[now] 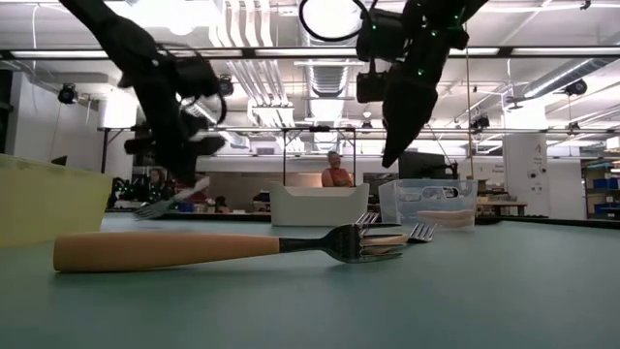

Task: Sort silverware by color (type)
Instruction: Put the white fork into the white bin

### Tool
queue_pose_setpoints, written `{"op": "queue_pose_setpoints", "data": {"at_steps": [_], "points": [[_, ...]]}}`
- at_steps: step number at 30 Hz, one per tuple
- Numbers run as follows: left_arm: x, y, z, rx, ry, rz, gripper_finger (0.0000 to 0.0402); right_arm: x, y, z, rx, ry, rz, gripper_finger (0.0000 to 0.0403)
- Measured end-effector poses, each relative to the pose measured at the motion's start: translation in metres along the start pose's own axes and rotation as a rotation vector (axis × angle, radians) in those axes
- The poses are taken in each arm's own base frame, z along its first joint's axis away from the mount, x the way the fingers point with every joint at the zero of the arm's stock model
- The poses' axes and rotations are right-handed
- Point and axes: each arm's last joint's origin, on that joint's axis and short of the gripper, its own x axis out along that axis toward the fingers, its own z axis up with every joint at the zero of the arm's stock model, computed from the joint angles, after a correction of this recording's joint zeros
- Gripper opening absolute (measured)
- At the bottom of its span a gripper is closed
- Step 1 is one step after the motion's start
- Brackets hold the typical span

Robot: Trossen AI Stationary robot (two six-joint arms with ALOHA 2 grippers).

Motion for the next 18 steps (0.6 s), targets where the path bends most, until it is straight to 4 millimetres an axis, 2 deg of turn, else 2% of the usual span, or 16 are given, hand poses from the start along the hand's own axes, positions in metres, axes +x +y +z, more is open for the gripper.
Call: {"op": "queue_pose_setpoints", "data": {"at_steps": [5, 7, 9, 14, 16, 18], "points": [[-0.036, -0.009, 0.003, 0.015, -0.141, -0.130, 0.0002, 0.013, 0.014, -0.006, 0.013, -0.119, 0.012, 0.0063], [-0.048, -0.012, 0.002, 0.030, -0.187, -0.174, 0.0002, 0.015, 0.019, -0.006, 0.012, -0.229, -0.001, 0.0063], [-0.060, -0.016, 0.001, 0.041, -0.239, -0.225, 0.0002, 0.012, 0.020, -0.003, 0.017, -0.378, -0.089, 0.0063], [-0.085, -0.029, 0.001, 0.070, -0.373, -0.366, 0.0002, -0.023, 0.007, 0.002, 0.214, -0.670, -0.633, 0.0063], [-0.094, -0.036, 0.001, 0.086, -0.432, -0.425, 0.0001, -0.037, 0.003, 0.002, 0.212, -0.721, -0.710, 0.0063], [-0.102, -0.044, 0.002, 0.112, -0.482, -0.496, 0.0001, -0.047, 0.004, 0.003, 0.187, -0.767, -0.648, 0.0063]]}}
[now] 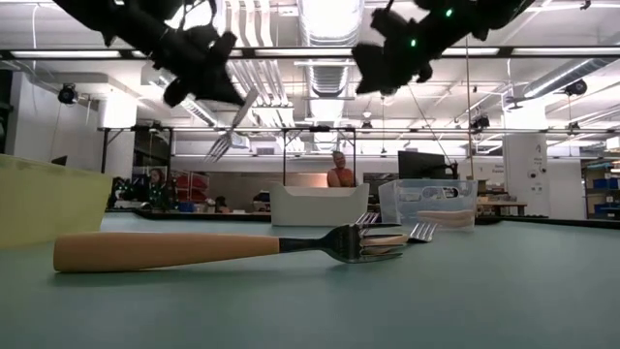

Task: Sort silverware by color (type)
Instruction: Put the white fork into the white bin

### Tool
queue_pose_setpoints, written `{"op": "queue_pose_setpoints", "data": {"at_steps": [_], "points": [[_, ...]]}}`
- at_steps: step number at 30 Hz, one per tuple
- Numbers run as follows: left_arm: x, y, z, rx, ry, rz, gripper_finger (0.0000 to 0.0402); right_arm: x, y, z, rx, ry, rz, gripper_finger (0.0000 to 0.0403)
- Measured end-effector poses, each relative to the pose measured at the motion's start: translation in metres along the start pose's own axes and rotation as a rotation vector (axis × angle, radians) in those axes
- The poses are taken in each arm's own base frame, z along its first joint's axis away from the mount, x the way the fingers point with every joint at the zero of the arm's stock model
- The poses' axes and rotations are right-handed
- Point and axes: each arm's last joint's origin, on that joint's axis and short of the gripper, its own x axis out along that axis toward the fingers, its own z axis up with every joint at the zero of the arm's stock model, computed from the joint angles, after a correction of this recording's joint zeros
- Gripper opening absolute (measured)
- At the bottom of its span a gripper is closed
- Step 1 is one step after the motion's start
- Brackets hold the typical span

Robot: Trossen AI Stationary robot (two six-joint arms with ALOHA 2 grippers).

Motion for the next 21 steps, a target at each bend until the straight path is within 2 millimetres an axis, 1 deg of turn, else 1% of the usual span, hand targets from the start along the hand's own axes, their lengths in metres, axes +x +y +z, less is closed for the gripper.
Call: {"op": "queue_pose_setpoints", "data": {"at_steps": [4, 9, 12, 15, 18, 21], "points": [[-0.003, -0.022, 0.011, 0.014, -0.131, -0.220, 0.0001, -0.012, 0.000, 0.008, 0.069, -0.046, 0.182, 0.0063], [-0.005, -0.045, 0.014, 0.056, -0.283, -0.430, 0.0000, -0.036, 0.004, 0.013, 0.097, -0.099, 0.250, 0.0063], [-0.003, -0.054, 0.009, 0.073, -0.333, -0.501, 0.0000, -0.051, 0.008, 0.012, 0.084, -0.151, 0.292, 0.0063], [0.002, -0.056, 0.001, 0.084, -0.361, -0.536, 0.0000, -0.060, 0.016, 0.002, 0.074, -0.216, 0.369, 0.0063], [0.007, -0.059, -0.006, 0.102, -0.356, -0.608, 0.0000, -0.063, 0.023, -0.009, 0.078, -0.258, 0.474, 0.0063], [0.014, -0.062, -0.014, 0.141, -0.318, -0.660, 0.0000, -0.064, 0.024, -0.014, 0.086, -0.285, 0.510, 0.0063]]}}
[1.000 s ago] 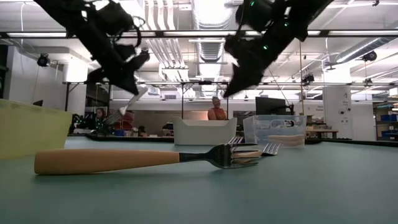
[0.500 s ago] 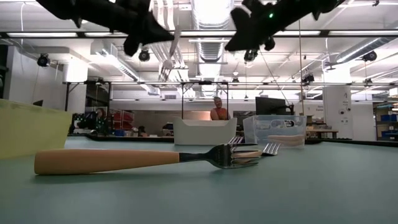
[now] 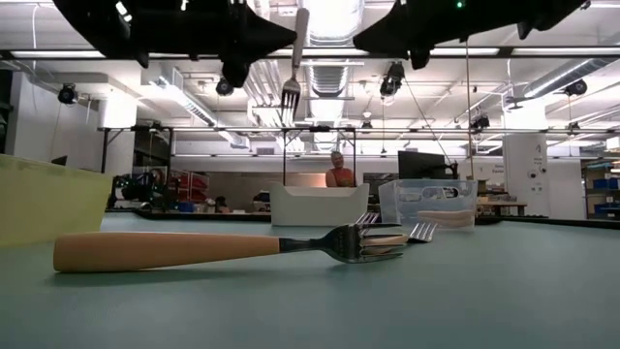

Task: Sort silverware by color (type)
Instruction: Put the white fork into the white bin

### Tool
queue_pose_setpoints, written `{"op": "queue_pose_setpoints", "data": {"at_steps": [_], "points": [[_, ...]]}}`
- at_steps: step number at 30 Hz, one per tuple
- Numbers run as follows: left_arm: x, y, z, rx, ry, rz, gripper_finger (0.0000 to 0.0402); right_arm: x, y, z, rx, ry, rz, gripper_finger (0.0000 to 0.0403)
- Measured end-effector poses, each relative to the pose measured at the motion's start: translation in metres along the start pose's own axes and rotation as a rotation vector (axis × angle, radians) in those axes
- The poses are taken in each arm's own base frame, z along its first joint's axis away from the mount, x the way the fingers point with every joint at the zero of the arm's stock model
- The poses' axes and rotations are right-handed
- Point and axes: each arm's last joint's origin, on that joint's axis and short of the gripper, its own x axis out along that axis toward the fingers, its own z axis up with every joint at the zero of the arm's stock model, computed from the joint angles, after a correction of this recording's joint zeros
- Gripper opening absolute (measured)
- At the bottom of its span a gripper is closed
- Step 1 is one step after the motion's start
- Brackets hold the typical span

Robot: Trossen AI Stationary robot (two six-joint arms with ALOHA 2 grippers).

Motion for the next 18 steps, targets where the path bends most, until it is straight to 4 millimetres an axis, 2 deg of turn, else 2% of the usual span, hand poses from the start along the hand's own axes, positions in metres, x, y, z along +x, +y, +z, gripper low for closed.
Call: {"op": "queue_pose_setpoints", "data": {"at_steps": [4, 10, 14, 18], "points": [[0.0054, -0.0005, -0.0083, 0.011, 0.021, -0.044, 0.0000, 0.0001, -0.0001, 0.0030, 0.002, -0.018, 0.002, 0.0063], [0.0086, -0.0021, -0.0105, 0.014, 0.005, -0.110, 0.0000, 0.0002, -0.0001, 0.0050, 0.022, -0.024, 0.006, 0.0063], [0.0094, -0.0028, -0.0105, 0.014, -0.006, -0.122, 0.0000, -0.0001, 0.0040, 0.0039, 0.069, -0.017, 0.152, 0.0067], [0.0107, -0.0028, -0.0104, 0.011, -0.013, -0.123, 0.0000, -0.0011, 0.0064, 0.0051, 0.126, -0.020, 0.234, 0.0088]]}}
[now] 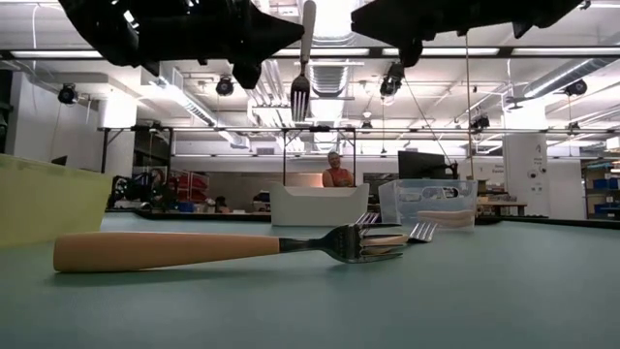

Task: Sort silverware by color (type)
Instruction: Put the white fork into the white bin

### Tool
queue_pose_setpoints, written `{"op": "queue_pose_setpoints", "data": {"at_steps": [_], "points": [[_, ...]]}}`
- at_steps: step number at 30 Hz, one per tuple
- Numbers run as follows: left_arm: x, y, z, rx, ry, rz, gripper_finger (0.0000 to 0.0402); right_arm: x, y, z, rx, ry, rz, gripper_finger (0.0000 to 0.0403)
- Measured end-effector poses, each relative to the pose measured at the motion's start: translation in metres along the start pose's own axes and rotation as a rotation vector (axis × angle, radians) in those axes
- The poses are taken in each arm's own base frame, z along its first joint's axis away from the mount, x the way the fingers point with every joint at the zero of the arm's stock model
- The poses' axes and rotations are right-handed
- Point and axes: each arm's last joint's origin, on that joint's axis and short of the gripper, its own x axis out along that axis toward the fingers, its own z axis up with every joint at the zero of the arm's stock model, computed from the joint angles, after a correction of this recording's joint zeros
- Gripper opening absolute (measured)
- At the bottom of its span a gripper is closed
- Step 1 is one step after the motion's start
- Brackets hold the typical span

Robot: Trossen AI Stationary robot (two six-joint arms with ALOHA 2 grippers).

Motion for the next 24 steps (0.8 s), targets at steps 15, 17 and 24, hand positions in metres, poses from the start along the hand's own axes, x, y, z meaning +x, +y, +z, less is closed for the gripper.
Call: {"op": "queue_pose_setpoints", "data": {"at_steps": [15, 17, 24], "points": [[0.008, -0.009, 0.008, -0.002, -0.042, -0.040, 0.0000, -0.002, 0.002, 0.018, 0.048, -0.183, 0.050, 0.0212], [0.009, -0.009, 0.008, -0.004, -0.049, -0.043, 0.0000, -0.002, 0.002, 0.022, 0.036, -0.224, 0.051, 0.0214], [0.021, -0.009, 0.010, -0.003, -0.062, -0.051, 0.0000, -0.003, 0.002, 0.028, 0.011, -0.298, 0.050, 0.0215]]}}
